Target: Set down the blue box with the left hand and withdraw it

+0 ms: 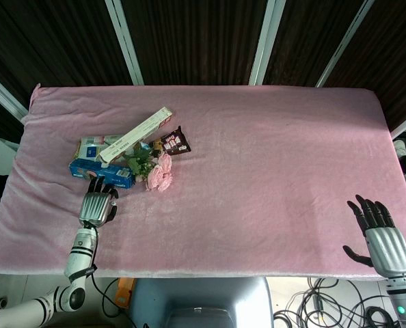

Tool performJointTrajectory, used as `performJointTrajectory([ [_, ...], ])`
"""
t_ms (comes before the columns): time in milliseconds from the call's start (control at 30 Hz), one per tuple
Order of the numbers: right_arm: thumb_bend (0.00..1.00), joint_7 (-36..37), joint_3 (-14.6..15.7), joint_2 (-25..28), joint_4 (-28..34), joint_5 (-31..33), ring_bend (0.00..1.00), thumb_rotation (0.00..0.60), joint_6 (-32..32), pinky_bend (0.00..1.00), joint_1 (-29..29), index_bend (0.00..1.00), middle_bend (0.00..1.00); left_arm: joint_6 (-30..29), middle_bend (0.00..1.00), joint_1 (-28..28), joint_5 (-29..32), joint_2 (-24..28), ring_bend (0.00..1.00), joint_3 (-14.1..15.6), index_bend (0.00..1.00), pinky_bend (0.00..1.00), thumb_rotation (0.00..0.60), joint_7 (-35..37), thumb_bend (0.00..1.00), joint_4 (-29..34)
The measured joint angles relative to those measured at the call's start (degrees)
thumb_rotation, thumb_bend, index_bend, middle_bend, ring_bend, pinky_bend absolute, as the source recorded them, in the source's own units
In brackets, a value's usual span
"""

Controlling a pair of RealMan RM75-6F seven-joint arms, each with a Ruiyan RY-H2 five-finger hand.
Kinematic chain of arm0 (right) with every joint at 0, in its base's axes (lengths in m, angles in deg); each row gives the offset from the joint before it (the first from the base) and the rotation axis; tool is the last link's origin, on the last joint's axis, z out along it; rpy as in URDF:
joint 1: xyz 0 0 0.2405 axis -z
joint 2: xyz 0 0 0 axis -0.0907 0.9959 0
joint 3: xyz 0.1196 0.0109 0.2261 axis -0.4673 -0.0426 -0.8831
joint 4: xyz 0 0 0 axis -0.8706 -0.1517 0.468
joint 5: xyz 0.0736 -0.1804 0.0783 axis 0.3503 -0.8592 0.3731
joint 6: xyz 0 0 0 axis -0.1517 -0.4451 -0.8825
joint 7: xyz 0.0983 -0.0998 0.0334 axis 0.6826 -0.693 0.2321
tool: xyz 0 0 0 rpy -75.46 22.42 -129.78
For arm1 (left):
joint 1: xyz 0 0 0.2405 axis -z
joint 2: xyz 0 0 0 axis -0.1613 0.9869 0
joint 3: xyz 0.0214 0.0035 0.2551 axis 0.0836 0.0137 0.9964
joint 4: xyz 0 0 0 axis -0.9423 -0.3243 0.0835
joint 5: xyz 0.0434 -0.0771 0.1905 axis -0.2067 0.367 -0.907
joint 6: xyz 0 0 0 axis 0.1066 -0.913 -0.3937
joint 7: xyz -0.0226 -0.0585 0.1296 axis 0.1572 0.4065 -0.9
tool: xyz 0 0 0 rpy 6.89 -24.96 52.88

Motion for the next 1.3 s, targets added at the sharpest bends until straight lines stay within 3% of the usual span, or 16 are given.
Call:
performJointTrajectory([
  [633, 0.29, -1.04, -0.15, -0.52, 0.01, 0.13, 0.00, 0.600, -0.53, 0.00, -0.21, 0.00, 0.00, 1.29, 0.17, 0.30, 0.12, 0.28, 0.06, -0.12, 0.51, 0.04, 0.600, 1.45, 0.41, -1.58],
  [967, 0.29, -1.04, -0.30, -0.55, -0.04, 0.27, 0.00, 0.600, -0.42, 0.00, -0.12, 0.00, 0.00, 1.73, 0.19, 0.66, 0.07, 0.03, 0.07, -0.20, 0.63, 0.05, 0.600, 1.71, 0.41, -2.06],
  [1300, 0.30, -1.16, -0.19, -0.61, 0.03, 0.16, 0.00, 0.600, -0.63, 0.00, -0.17, 0.00, 0.00, -3.22, 0.20, -0.66, -3.50, 4.10, 0.08, 0.21, 0.64, 0.06, 0.600, 3.38, 0.41, 4.95],
])
